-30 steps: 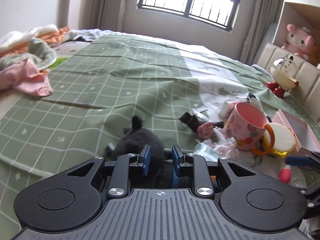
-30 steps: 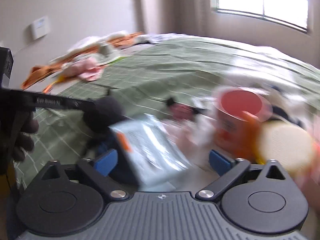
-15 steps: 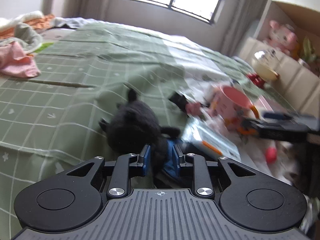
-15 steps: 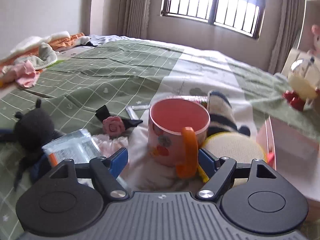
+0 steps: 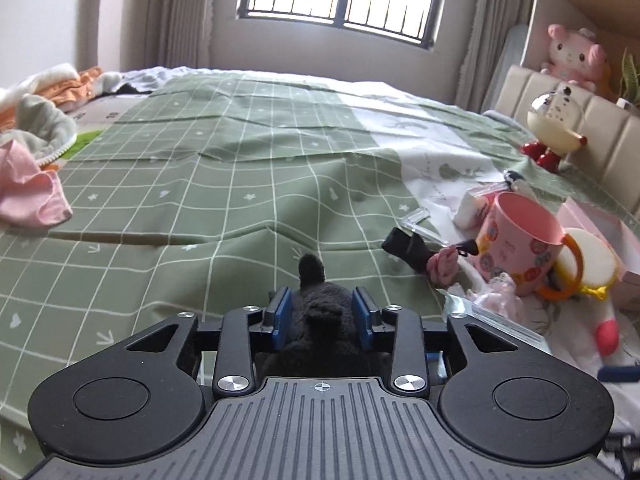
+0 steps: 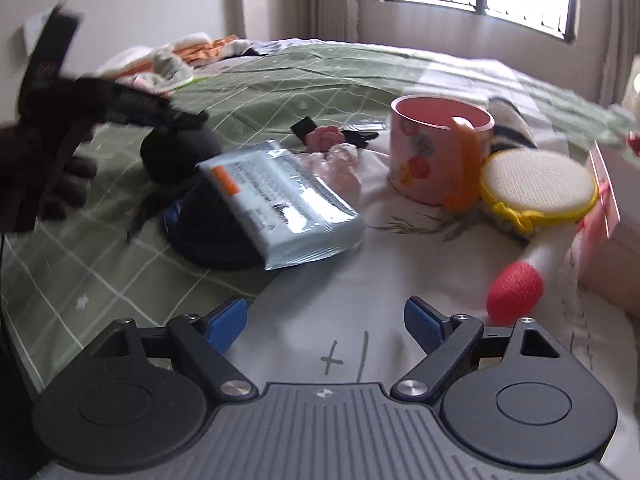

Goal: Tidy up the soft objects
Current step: 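Move the left tool to the black plush toy and close on it, then carry the black plush with the left tool and release it into the pink box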

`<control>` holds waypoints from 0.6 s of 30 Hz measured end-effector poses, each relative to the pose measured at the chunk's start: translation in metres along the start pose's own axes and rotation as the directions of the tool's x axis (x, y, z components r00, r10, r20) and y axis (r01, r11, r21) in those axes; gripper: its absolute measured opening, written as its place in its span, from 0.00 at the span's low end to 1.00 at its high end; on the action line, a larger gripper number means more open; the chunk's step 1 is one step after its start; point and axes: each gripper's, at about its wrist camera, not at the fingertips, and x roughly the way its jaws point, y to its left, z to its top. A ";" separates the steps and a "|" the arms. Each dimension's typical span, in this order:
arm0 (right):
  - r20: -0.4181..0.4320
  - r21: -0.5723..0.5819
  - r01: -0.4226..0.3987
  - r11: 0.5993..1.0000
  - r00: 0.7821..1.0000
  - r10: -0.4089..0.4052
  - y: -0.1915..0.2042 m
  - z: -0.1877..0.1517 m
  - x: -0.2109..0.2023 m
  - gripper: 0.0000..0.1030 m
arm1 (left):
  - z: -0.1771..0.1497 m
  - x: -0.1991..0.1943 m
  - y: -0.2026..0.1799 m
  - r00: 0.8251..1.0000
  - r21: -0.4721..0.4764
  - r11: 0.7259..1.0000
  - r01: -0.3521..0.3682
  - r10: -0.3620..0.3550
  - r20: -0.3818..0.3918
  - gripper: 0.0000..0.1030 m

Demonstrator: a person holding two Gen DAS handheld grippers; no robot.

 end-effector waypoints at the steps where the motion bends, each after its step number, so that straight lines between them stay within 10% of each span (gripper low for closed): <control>1: 0.004 -0.032 0.011 0.999 1.000 -0.011 0.006 0.001 0.000 0.84 | 0.002 0.006 0.001 1.000 -0.007 1.000 -0.004 0.004 -0.013 0.47; 11: 0.031 -0.054 -0.032 0.998 0.999 0.034 0.012 0.024 0.008 0.84 | -0.008 0.005 -0.001 0.990 0.108 0.994 0.017 -0.001 -0.142 0.72; 18: 0.028 -0.137 -0.006 0.991 1.000 0.010 0.028 0.047 0.030 0.84 | -0.022 0.010 0.023 0.993 -0.112 0.992 0.065 -0.076 -0.095 0.72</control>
